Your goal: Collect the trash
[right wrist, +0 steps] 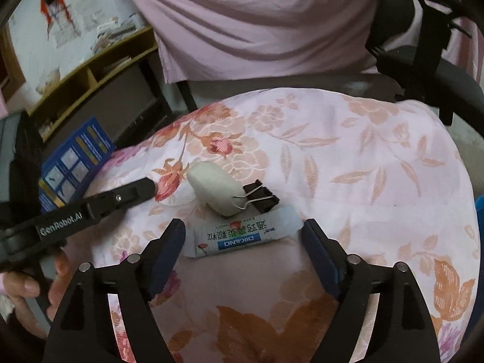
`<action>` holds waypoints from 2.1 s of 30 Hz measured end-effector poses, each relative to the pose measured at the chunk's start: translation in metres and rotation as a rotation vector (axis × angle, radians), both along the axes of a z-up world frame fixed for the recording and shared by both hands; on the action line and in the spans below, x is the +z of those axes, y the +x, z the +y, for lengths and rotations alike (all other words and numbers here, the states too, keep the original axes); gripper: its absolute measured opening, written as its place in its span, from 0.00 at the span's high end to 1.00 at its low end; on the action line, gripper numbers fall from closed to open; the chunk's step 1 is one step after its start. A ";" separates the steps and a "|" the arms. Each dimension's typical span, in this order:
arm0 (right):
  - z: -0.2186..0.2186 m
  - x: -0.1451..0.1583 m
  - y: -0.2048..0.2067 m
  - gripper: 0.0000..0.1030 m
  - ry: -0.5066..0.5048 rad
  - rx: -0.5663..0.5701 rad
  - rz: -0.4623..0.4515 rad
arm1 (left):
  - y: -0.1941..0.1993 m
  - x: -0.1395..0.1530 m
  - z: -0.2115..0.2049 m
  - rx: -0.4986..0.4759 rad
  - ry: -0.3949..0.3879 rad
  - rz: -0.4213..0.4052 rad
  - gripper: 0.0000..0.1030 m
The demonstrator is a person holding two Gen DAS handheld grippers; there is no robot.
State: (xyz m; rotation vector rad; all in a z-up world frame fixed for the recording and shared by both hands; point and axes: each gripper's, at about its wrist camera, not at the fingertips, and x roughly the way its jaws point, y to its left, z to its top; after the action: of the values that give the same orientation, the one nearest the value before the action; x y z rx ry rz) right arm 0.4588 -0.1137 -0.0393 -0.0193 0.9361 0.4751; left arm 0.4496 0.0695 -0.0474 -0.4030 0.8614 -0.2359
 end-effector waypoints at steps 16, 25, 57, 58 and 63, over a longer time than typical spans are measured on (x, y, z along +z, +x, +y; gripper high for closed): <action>-0.087 0.006 -0.004 0.82 0.017 -0.076 0.001 | 0.009 0.005 -0.075 -0.134 0.173 -0.064 0.48; -0.102 0.006 -0.005 0.79 0.112 -0.070 0.025 | 0.023 -0.009 -0.119 -0.194 0.405 -0.051 0.48; -0.098 0.001 0.006 0.92 0.010 -0.192 -0.021 | -0.005 0.009 -0.063 -0.054 0.105 -0.112 0.51; -0.098 0.001 0.006 0.93 0.017 -0.195 -0.019 | -0.008 0.010 -0.062 -0.050 0.104 -0.118 0.51; -0.098 0.004 0.003 0.95 0.029 -0.208 -0.040 | -0.021 0.021 -0.060 -0.020 0.059 -0.211 0.51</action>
State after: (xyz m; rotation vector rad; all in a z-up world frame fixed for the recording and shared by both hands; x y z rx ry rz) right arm 0.4621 -0.2120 -0.0352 0.0936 0.8813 0.2944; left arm 0.4291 0.0100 -0.0266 -0.3085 0.6640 -0.2663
